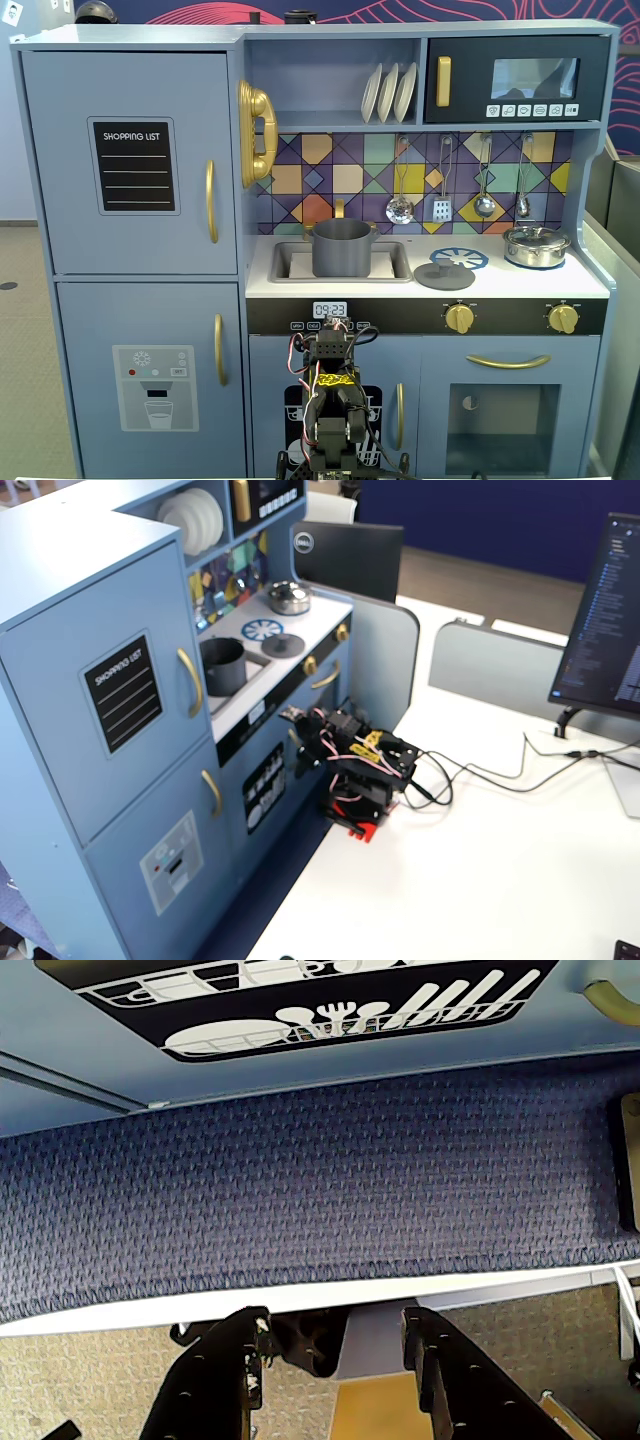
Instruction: Pick up the lid from the counter and put it on the gray recipient
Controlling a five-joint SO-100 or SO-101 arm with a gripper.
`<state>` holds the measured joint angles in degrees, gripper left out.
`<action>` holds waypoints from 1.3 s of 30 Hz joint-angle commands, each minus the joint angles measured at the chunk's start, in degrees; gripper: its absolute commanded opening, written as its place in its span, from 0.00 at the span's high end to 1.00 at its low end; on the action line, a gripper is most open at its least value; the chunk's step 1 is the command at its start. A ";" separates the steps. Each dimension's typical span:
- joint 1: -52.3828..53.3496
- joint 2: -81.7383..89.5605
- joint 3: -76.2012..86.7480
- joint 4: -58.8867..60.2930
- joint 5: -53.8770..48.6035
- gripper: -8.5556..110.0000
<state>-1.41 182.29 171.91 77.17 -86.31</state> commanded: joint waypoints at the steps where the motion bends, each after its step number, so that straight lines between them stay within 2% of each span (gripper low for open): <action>1: 0.53 -0.18 0.09 10.55 -1.23 0.93; 15: 0.53 -0.18 0.09 10.46 -1.32 0.93; 20: 2.20 -0.44 -1.58 9.67 -5.10 0.93; 25: 2.99 -8.26 -15.82 7.73 -5.01 0.93; 33: 7.65 -24.70 -52.29 7.56 -9.05 0.93; 36: 12.92 -28.39 -60.03 0.53 -11.16 0.93; 39: 19.16 -27.86 -59.33 -15.64 -11.95 0.93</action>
<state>11.43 156.36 117.86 73.48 -96.50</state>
